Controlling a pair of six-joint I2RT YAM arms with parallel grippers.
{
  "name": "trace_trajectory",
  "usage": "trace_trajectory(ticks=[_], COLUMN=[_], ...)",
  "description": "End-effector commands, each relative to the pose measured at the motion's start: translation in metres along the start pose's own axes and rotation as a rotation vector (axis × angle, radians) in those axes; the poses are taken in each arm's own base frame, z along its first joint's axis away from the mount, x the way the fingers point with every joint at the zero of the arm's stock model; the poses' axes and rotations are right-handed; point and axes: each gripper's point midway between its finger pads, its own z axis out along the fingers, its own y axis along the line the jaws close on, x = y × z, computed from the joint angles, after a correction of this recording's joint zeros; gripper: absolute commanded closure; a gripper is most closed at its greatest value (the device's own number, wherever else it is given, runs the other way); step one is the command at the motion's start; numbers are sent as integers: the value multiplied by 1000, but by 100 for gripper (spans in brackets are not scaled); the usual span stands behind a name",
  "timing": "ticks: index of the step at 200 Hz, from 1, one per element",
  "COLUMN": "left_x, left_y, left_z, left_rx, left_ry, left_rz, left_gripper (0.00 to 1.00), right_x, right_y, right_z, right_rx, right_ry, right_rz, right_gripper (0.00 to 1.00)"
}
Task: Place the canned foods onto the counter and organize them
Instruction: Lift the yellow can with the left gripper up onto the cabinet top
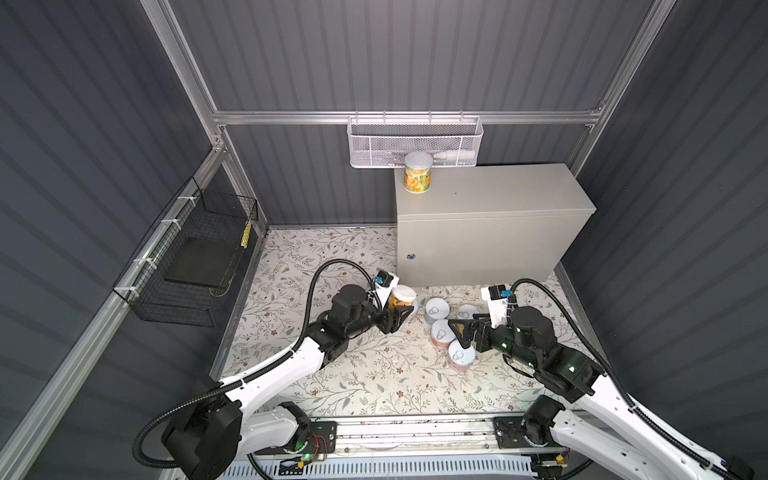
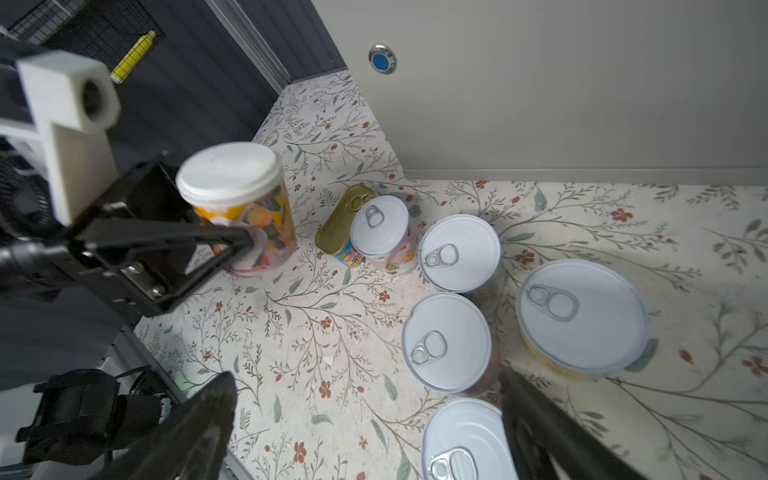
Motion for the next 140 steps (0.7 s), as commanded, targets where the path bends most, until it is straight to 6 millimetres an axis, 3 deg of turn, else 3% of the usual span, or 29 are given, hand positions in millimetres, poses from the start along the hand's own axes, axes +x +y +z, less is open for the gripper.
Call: trace_trajectory(ticks=[1, 68, 91, 140], left_x=[-51, -121, -145, -182], left_y=[-4, -18, -30, -26], left_z=[-1, 0, -1, 10], left_rx=[8, 54, 121, 95], left_ry=[-123, -213, -263, -330], left_rz=[-32, -24, -8, 9], left_gripper=[66, 67, 67, 66], right_x=[5, 23, 29, 38], right_y=[-16, -29, -35, -45], right_z=[1, 1, 0, -8], right_rx=[64, 93, 101, 124], right_ry=[-22, -4, -15, -27], right_rz=[-5, -13, -7, 1], right_gripper=[1, 1, 1, 1])
